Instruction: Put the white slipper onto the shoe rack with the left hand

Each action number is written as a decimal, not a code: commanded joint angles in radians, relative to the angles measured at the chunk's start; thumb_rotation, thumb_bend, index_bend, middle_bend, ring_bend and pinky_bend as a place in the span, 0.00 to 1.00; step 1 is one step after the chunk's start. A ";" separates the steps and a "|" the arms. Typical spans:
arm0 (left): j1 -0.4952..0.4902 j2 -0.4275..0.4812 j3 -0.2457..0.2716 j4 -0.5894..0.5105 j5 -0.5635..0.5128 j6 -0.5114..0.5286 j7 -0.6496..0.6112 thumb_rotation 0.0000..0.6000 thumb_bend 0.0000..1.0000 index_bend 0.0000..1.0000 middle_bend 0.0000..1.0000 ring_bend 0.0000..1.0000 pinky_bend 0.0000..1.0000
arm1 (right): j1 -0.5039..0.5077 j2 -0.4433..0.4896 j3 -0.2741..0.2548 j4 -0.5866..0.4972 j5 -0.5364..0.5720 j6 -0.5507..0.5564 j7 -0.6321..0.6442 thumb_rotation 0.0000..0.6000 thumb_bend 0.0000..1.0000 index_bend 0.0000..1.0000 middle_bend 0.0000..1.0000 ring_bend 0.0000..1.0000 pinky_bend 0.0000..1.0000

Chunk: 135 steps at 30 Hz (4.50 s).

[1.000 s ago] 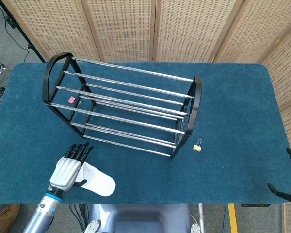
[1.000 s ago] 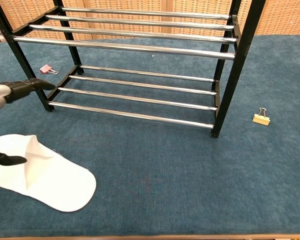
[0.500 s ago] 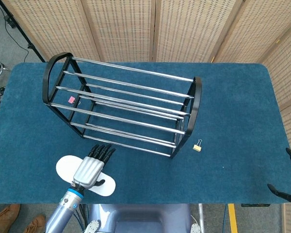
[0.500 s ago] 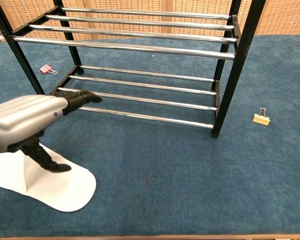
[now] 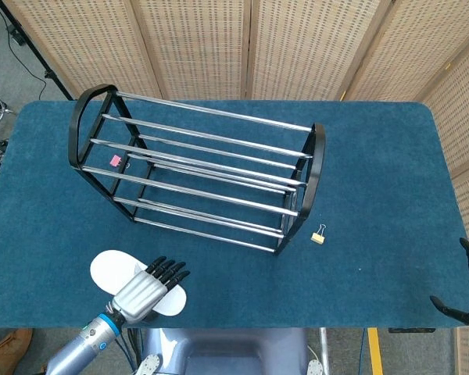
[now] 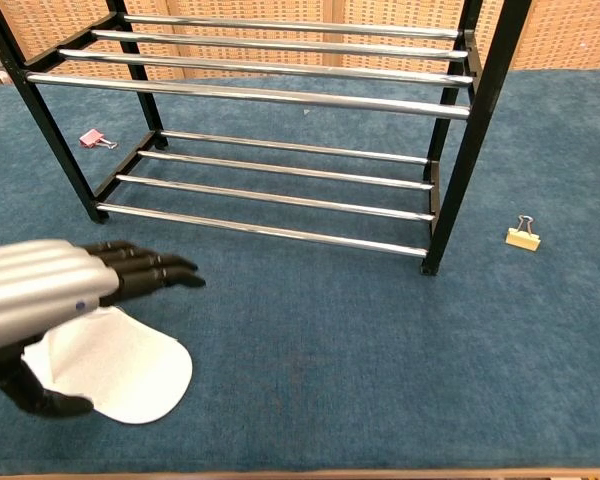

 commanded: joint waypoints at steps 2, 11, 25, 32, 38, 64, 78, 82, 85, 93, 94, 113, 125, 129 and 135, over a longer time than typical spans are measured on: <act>-0.031 0.012 0.030 0.003 -0.015 -0.049 0.011 1.00 0.20 0.00 0.00 0.00 0.00 | 0.001 -0.002 0.000 0.000 0.003 -0.002 -0.005 1.00 0.00 0.00 0.00 0.00 0.00; -0.049 -0.058 0.044 0.049 -0.051 -0.047 0.056 1.00 0.20 0.00 0.00 0.00 0.00 | -0.001 0.002 0.001 -0.002 0.006 0.002 0.001 1.00 0.00 0.00 0.00 0.00 0.00; -0.038 -0.034 0.131 0.077 0.040 -0.037 -0.035 1.00 0.20 0.00 0.00 0.00 0.00 | 0.002 0.001 -0.001 -0.002 0.004 -0.004 0.001 1.00 0.00 0.00 0.00 0.00 0.00; -0.019 -0.016 0.174 0.110 0.130 0.002 -0.025 1.00 0.20 0.00 0.00 0.00 0.00 | 0.003 -0.001 -0.001 -0.003 0.006 -0.004 -0.005 1.00 0.00 0.00 0.00 0.00 0.00; -0.006 0.026 0.228 0.128 0.216 0.022 -0.063 1.00 0.20 0.00 0.00 0.00 0.00 | 0.003 -0.002 -0.001 -0.003 0.008 -0.004 -0.006 1.00 0.00 0.00 0.00 0.00 0.00; 0.074 0.170 0.376 0.293 0.487 0.196 -0.347 1.00 0.20 0.00 0.00 0.00 0.00 | 0.004 -0.001 0.011 0.000 0.030 0.000 -0.003 1.00 0.00 0.00 0.00 0.00 0.00; 0.202 0.204 0.353 0.479 0.549 0.508 -0.615 1.00 0.22 0.00 0.00 0.00 0.03 | 0.007 -0.018 0.011 0.000 0.028 0.005 -0.035 1.00 0.00 0.00 0.00 0.00 0.00; 0.266 0.153 0.261 0.463 0.475 0.610 -0.602 1.00 0.21 0.00 0.00 0.00 0.07 | 0.009 -0.021 0.008 -0.002 0.025 0.001 -0.043 1.00 0.00 0.00 0.00 0.00 0.00; 0.308 0.085 0.160 0.395 0.342 0.619 -0.513 1.00 0.21 0.00 0.00 0.00 0.10 | 0.008 -0.020 0.007 -0.002 0.022 0.001 -0.040 1.00 0.00 0.00 0.00 0.00 0.00; 0.285 -0.001 0.016 0.229 0.088 0.483 -0.348 1.00 0.21 0.00 0.00 0.00 0.11 | 0.006 -0.007 0.006 0.001 0.017 -0.001 -0.006 1.00 0.00 0.00 0.00 0.00 0.00; 0.282 -0.018 0.003 0.232 0.069 0.475 -0.334 1.00 0.21 0.00 0.00 0.00 0.11 | 0.005 -0.006 0.006 0.002 0.015 -0.001 -0.003 1.00 0.00 0.00 0.00 0.00 0.00; 0.269 -0.226 -0.114 0.311 -0.106 0.456 -0.192 1.00 0.19 0.00 0.00 0.00 0.15 | 0.006 -0.001 0.004 0.005 0.019 -0.011 0.012 1.00 0.00 0.00 0.00 0.00 0.00; 0.254 -0.272 -0.169 0.374 -0.186 0.429 -0.226 1.00 0.20 0.00 0.00 0.01 0.21 | 0.011 -0.005 0.003 0.006 0.026 -0.019 0.000 1.00 0.00 0.00 0.00 0.00 0.00; 0.254 -0.281 -0.177 0.401 -0.200 0.427 -0.235 1.00 0.20 0.00 0.00 0.04 0.23 | 0.012 -0.005 0.002 0.005 0.026 -0.022 0.000 1.00 0.00 0.00 0.00 0.00 0.00; 0.251 -0.292 -0.181 0.441 -0.199 0.428 -0.247 1.00 0.20 0.06 0.05 0.14 0.32 | 0.012 -0.002 -0.001 0.002 0.023 -0.025 0.006 1.00 0.00 0.00 0.00 0.00 0.00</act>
